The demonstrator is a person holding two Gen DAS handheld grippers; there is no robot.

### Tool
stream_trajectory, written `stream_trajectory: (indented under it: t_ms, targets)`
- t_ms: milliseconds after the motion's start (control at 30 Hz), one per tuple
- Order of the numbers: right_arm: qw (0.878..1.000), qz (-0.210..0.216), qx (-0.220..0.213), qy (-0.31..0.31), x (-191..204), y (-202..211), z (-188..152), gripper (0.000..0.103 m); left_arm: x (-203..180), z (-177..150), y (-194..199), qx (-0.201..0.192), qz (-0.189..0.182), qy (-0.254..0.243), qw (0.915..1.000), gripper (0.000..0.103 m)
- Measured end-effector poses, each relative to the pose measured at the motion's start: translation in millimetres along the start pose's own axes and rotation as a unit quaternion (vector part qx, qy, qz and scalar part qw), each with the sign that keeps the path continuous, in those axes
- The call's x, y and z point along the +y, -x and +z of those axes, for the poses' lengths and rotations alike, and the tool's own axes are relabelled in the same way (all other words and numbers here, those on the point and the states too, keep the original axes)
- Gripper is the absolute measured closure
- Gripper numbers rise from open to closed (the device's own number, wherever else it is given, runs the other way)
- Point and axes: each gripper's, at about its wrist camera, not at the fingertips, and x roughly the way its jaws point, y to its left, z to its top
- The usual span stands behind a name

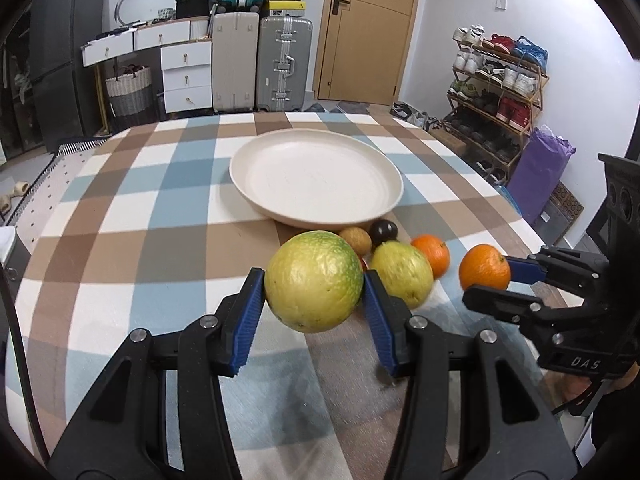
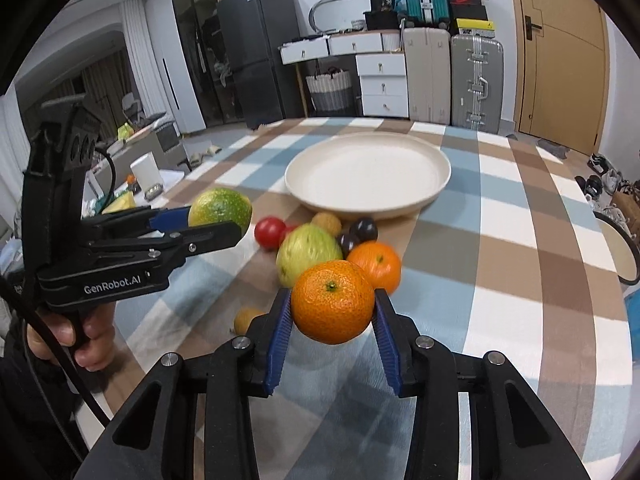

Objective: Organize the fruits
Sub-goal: 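Carry both fruits over the white plate and open both grippers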

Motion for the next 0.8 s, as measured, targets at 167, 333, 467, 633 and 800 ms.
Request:
stream_trajectory:
  t_ms: [167,333,467,633,800]
  targets:
    - [1.000,0.003,-0.021,-0.006,-7.4,-1.3,13.1,0.063,6.1,11.9,-6.7,-0.011,0.005,-0.003,0.9999,0.056]
    - [0.999,-0.005,-0.040,-0.020,-19.8,-3.3,24.6,0.063,10.6,25.3,-14.5,-0.019,0.011,-0.003,0.9997,0.056]
    - [0.998,-0.011,-0.054,-0.021,-26.1,-5.0,36.2,0.063,9.7,37.6,-17.7,-0.035,0.017,-0.015,0.9991,0.056]
    - [0.997,-0.011,-0.069,-0.020,-32.9,-12.9,52.4,0.063,10.8,50.0,-29.1,-0.043,0.022,-0.015,0.9987,0.056]
    - [0.997,-0.008,-0.071,-0.018,-36.5,-23.4,62.6,0.063,13.4,56.8,-42.0,-0.043,0.030,-0.014,0.9985,0.056]
